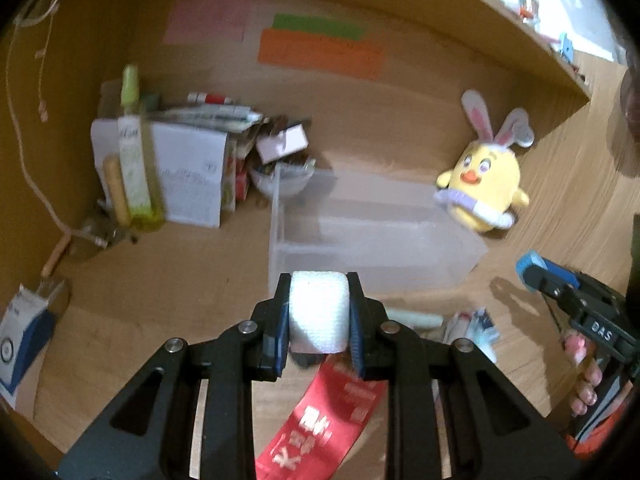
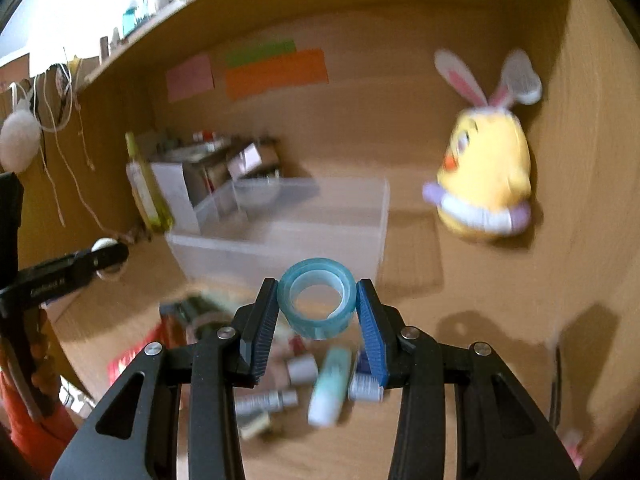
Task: Organize objects
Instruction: 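Carry both tape rolls into the clear box and open both tools, then grasp the red snack packet with the left tool while the right tool grasps the small white-green box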
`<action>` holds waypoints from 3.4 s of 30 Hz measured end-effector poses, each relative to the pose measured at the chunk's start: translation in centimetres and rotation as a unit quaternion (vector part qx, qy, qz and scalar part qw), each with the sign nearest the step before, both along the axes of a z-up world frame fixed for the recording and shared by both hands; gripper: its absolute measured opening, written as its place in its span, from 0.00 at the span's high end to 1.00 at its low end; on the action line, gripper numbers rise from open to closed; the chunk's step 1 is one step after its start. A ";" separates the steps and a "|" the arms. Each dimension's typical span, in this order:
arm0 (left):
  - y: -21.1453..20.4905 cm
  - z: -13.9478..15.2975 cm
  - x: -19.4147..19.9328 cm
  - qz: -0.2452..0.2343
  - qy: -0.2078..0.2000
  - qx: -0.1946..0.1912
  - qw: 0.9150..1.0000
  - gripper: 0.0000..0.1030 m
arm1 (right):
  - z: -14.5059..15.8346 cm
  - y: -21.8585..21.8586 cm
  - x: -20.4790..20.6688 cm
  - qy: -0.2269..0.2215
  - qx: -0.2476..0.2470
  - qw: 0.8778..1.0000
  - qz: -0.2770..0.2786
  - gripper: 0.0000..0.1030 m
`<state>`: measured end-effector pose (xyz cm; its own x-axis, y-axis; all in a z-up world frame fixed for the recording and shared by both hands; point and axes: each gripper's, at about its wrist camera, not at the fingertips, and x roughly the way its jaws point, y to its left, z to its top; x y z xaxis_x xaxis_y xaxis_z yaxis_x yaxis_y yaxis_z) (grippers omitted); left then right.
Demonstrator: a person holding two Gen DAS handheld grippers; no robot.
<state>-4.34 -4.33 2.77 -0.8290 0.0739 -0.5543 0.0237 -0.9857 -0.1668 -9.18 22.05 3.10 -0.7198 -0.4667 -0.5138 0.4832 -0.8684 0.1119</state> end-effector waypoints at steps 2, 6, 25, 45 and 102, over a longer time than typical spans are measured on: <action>0.2 1.0 -0.6 -0.002 0.011 -0.005 1.000 0.76 | 1.3 -0.7 -1.0 0.014 -0.004 1.000 0.003 0.65; 0.2 2.8 -2.5 -0.013 0.024 -0.003 1.000 0.76 | 3.0 -2.1 -2.8 0.030 -0.004 0.999 0.010 0.65; 1.2 -1.7 -15.5 -0.064 -0.129 -0.004 0.990 0.76 | -1.1 -8.6 -13.1 -0.082 0.093 0.991 0.048 0.65; 2.4 -4.2 -18.5 -0.086 -0.183 -0.042 0.978 0.54 | -4.4 -11.1 -15.6 -0.118 0.178 0.975 0.051 0.56; 2.5 -9.4 -1.7 -0.076 -0.174 -0.035 0.981 0.06 | -8.6 -1.6 3.7 -0.130 0.040 0.987 0.086 0.45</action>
<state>-6.00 -1.79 -6.63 -0.5716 0.1330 -0.8097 -0.0806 -0.9911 -0.1059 -5.44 20.48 -5.54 -0.4727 -0.5204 -0.7111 0.5881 -0.7873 0.1853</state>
